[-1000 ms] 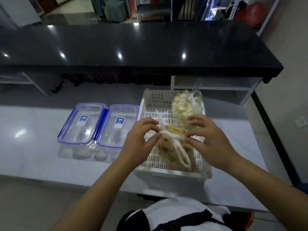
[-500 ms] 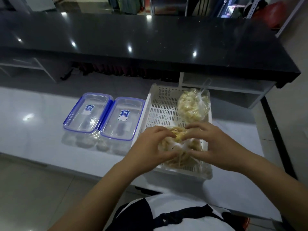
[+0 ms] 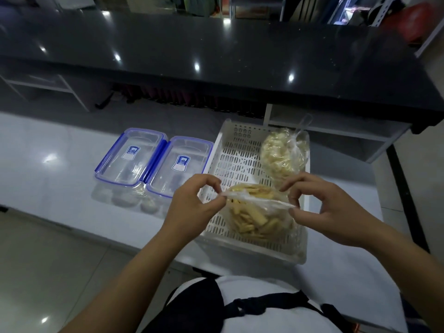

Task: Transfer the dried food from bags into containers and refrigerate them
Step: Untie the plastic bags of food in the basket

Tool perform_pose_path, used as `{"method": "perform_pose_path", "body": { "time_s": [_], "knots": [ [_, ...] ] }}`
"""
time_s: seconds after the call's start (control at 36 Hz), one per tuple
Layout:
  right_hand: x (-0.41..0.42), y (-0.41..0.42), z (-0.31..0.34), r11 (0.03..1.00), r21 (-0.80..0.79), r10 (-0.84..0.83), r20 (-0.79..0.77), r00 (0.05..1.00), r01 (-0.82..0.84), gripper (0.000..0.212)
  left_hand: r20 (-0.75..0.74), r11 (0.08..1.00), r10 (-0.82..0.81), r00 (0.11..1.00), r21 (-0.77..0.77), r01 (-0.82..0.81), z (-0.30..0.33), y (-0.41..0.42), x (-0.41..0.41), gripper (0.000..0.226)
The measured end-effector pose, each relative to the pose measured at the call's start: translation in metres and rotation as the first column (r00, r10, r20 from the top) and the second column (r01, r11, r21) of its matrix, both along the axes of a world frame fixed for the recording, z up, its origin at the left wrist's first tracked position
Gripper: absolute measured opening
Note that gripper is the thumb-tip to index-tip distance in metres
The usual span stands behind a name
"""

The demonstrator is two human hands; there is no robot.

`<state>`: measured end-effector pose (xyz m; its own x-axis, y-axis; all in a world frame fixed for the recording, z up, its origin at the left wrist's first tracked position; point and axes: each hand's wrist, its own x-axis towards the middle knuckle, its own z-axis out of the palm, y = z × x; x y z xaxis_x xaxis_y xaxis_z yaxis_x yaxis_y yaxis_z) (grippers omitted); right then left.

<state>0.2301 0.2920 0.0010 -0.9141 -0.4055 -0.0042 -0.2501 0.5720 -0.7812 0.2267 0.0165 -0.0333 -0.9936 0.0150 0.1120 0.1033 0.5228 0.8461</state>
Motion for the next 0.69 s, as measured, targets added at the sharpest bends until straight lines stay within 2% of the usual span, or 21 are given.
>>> {"method": "perform_pose_path", "body": {
  "time_s": [0.17,0.28,0.33,0.39,0.47,0.56,0.61,0.69],
  "knots": [
    [0.004,0.001,-0.006,0.978,-0.192,-0.078,0.004,0.997,0.078,0.017,0.010,0.988,0.111,0.994,0.108,-0.111,-0.003,-0.003,0.003,0.016],
    [0.006,-0.003,-0.007,0.925,-0.355,-0.121,0.067,0.990,0.137,0.018,-0.022,0.969,0.181,0.983,0.174,-0.175,-0.001,-0.002,0.001,0.017],
    [0.006,-0.005,-0.007,0.891,-0.417,-0.147,0.112,0.983,0.181,0.019,-0.066,0.970,0.201,0.977,0.155,-0.189,0.001,-0.005,-0.002,0.021],
    [0.007,-0.006,-0.006,0.879,-0.432,-0.164,0.125,0.979,0.202,0.019,-0.100,0.980,0.177,0.979,0.106,-0.166,0.004,-0.010,-0.006,0.026],
    [0.007,-0.005,-0.004,0.874,-0.437,-0.185,0.106,0.977,0.213,0.018,-0.062,0.991,0.101,0.993,0.096,-0.095,0.012,-0.014,-0.012,0.019],
    [0.009,-0.006,0.003,0.860,-0.453,-0.224,0.077,0.972,0.234,0.013,-0.009,0.970,0.031,0.999,0.242,-0.028,0.026,-0.016,-0.013,0.017],
    [0.011,-0.008,0.010,0.859,-0.446,-0.255,0.054,0.965,0.252,0.017,0.033,0.947,-0.005,0.999,0.320,-0.006,0.037,-0.019,-0.015,0.015],
    [0.013,-0.011,0.023,0.833,-0.487,-0.269,0.057,0.961,0.262,0.012,0.128,0.882,-0.160,0.979,0.464,0.084,0.056,-0.026,-0.019,0.013]
  ]
}}
